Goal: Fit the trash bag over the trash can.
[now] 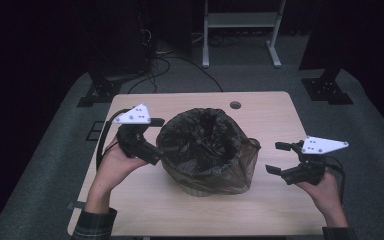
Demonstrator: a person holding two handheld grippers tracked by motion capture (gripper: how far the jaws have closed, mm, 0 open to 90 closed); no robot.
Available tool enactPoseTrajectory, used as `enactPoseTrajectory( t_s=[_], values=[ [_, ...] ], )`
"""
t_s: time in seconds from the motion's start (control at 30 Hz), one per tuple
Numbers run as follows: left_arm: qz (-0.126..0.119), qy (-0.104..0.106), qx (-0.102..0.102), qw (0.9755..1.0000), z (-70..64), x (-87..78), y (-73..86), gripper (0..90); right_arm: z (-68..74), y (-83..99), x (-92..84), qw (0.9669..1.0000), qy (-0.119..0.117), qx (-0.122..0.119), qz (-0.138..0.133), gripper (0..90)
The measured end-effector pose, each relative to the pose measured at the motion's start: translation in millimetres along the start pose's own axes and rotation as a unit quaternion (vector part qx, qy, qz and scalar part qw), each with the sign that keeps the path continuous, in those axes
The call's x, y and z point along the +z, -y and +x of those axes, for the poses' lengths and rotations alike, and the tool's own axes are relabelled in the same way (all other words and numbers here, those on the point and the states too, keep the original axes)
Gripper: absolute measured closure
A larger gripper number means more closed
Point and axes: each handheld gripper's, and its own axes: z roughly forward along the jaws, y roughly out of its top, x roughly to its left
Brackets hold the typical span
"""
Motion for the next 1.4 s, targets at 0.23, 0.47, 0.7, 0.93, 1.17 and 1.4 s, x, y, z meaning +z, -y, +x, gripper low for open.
enactPoseTrajectory(
  t_s=[0.23,0.47,0.7,0.93,1.17,1.4],
  values=[
    [-0.008,-0.018,-0.001,0.9998,-6.2,-23.5,27.0,0.0,-2.9,10.4,-14.7,0.9998,0.019,0.01,0.004,10.0],
    [-0.009,-0.036,-0.005,0.9993,-16.1,-35.5,62.0,0.0,-5.5,25.4,-24.2,0.9988,0.042,0.017,0.02,10.0],
    [0.009,-0.05,-0.01,0.9986,-21.2,-31.2,104.2,0.0,-6.6,42.6,-31.6,0.9975,0.054,0.025,0.039,10.0],
    [0.032,-0.052,-0.034,0.9975,-19.9,-19.0,145.4,0.0,-7.0,61.2,-35.1,0.9957,0.062,0.03,0.061,10.0],
    [0.043,-0.067,-0.043,0.9959,-17.3,-7.1,171.4,0.0,-9.3,80.7,-35.0,0.9934,0.073,0.037,0.08,10.0],
    [0.088,-0.07,-0.049,0.9925,-13.8,11.9,191.4,0.0,-12.6,99.3,-25.7,0.989,0.091,0.035,0.111,10.0]
  ],
)
